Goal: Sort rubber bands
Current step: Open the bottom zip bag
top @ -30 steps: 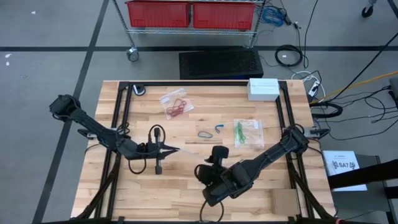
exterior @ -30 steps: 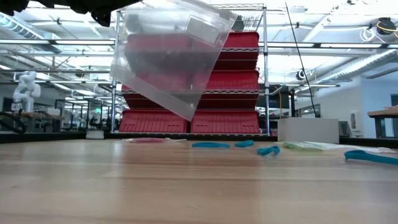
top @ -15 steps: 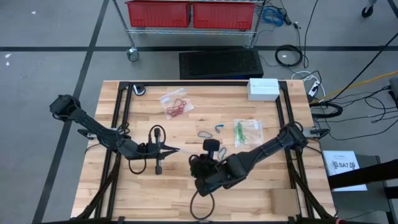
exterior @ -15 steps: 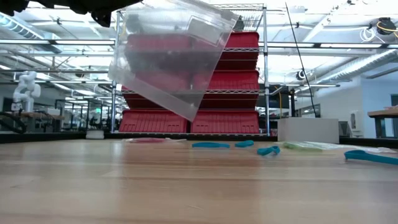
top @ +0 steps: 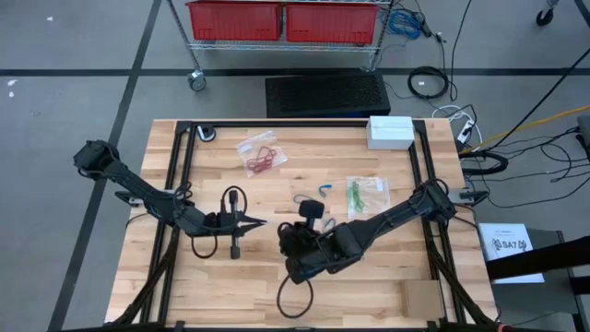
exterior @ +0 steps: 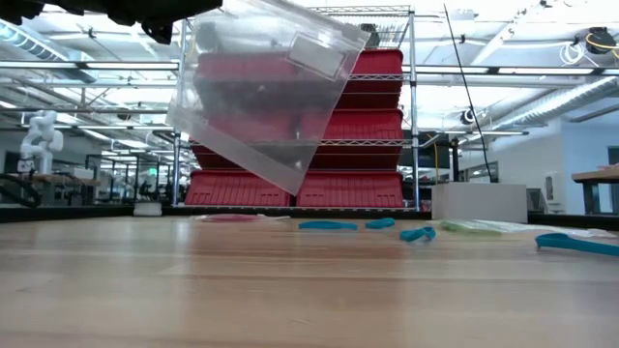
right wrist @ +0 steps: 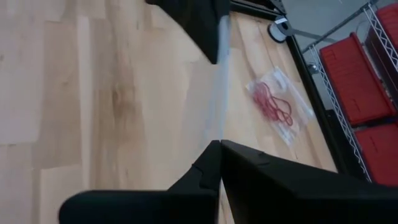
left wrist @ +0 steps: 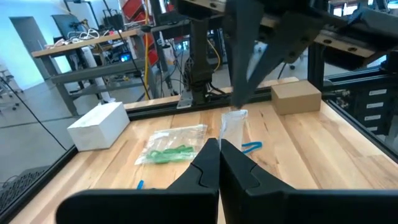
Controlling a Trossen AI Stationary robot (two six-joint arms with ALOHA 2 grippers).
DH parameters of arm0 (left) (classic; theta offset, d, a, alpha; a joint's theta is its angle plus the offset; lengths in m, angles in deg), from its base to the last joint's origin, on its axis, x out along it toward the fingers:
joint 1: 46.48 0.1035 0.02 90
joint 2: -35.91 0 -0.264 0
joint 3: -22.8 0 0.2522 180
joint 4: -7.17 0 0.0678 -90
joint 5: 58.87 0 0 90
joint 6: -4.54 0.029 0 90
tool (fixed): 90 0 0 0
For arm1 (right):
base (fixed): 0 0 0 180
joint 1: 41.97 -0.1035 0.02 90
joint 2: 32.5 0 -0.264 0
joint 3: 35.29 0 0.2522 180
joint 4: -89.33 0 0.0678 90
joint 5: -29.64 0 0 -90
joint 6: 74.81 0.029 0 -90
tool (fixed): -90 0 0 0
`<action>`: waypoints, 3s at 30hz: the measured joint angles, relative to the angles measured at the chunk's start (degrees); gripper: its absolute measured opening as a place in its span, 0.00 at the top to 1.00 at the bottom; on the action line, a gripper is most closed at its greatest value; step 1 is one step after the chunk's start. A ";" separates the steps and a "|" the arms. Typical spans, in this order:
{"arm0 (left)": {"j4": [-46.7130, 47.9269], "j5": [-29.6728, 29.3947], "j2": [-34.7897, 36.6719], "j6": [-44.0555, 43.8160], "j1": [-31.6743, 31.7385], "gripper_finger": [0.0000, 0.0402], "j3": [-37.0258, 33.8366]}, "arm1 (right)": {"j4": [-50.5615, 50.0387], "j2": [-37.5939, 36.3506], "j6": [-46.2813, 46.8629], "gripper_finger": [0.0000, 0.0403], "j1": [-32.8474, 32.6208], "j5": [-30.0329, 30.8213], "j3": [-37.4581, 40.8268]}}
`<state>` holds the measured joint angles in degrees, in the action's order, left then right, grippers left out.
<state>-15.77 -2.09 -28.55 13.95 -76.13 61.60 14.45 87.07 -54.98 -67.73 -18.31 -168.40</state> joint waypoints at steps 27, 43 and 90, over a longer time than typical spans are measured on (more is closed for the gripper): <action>0.17 0.02 -0.02 -0.04 0.00 1.00 0.00 | 1.04 2.14 0.94 1.00 -0.61 1.28 -0.04; 0.17 0.00 -0.02 -0.09 0.00 1.00 0.00 | 1.30 2.14 1.63 1.00 1.79 -0.81 -0.04; 1.68 -1.36 -2.56 -4.55 0.00 1.00 -0.02 | 18.51 2.52 6.02 0.69 6.48 -4.67 9.44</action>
<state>-14.09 -3.45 -31.11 9.41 -76.13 61.59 32.96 89.59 -48.96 -61.25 -22.98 -158.96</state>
